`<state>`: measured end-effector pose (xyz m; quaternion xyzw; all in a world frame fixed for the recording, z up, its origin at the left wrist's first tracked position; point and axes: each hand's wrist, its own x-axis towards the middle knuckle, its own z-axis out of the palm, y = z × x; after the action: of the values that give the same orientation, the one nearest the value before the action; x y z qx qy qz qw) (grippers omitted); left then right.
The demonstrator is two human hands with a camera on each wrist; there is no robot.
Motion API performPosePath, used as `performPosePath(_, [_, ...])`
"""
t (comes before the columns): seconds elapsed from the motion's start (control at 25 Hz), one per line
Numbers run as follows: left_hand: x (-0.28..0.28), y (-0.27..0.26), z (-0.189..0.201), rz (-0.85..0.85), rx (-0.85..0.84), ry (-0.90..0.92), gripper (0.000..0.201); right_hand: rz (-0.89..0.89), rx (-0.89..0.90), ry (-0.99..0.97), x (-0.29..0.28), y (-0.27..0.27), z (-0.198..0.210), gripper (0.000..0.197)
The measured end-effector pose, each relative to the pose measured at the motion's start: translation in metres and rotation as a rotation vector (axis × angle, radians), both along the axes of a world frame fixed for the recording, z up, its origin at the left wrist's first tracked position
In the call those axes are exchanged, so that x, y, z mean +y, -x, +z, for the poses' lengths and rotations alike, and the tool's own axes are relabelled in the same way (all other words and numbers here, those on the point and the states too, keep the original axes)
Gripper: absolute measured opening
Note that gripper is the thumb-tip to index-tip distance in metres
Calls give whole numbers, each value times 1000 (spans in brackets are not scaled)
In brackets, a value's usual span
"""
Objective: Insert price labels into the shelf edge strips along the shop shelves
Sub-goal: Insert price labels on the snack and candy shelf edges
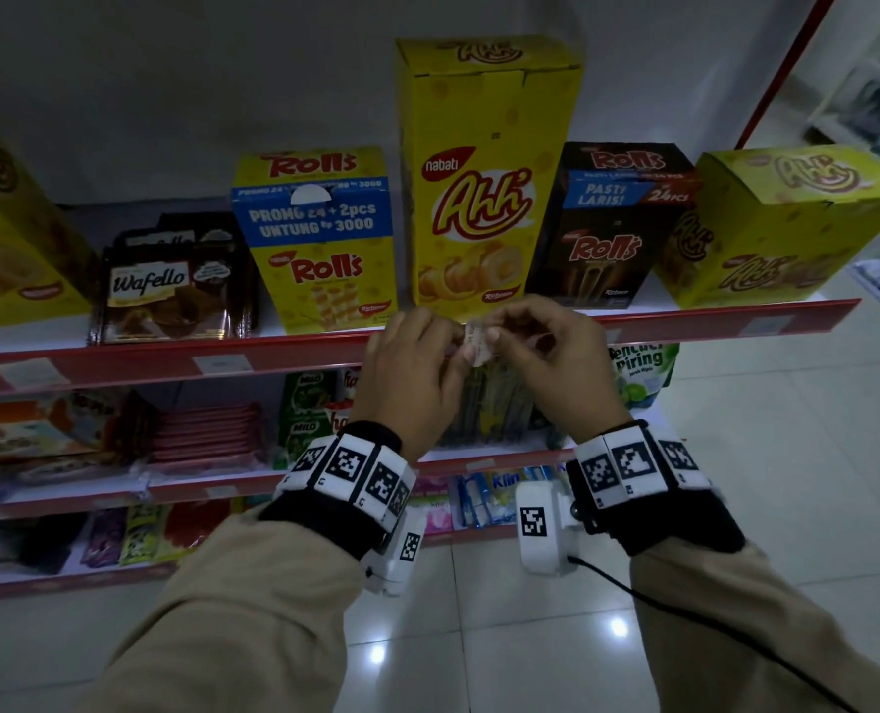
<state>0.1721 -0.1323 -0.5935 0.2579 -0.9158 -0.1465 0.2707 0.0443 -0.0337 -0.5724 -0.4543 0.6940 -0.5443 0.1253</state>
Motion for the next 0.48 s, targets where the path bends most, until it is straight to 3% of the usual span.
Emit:
performPosePath(0.2, [0, -2, 3, -37, 24, -26, 17, -12, -83, 2, 4, 1, -2, 9])
performPosePath(0.32, [-3, -3, 3, -61, -31, 46, 15, 4, 197, -71, 8, -1, -4, 23])
performPosePath(0.4, [-6, -4, 5, -76, -85, 94, 16, 6, 429, -121, 7, 0, -4, 19])
performPosePath(0.48, [-8, -5, 7, -88, -126, 130, 18, -8, 531, -166, 7, 2, -2, 14])
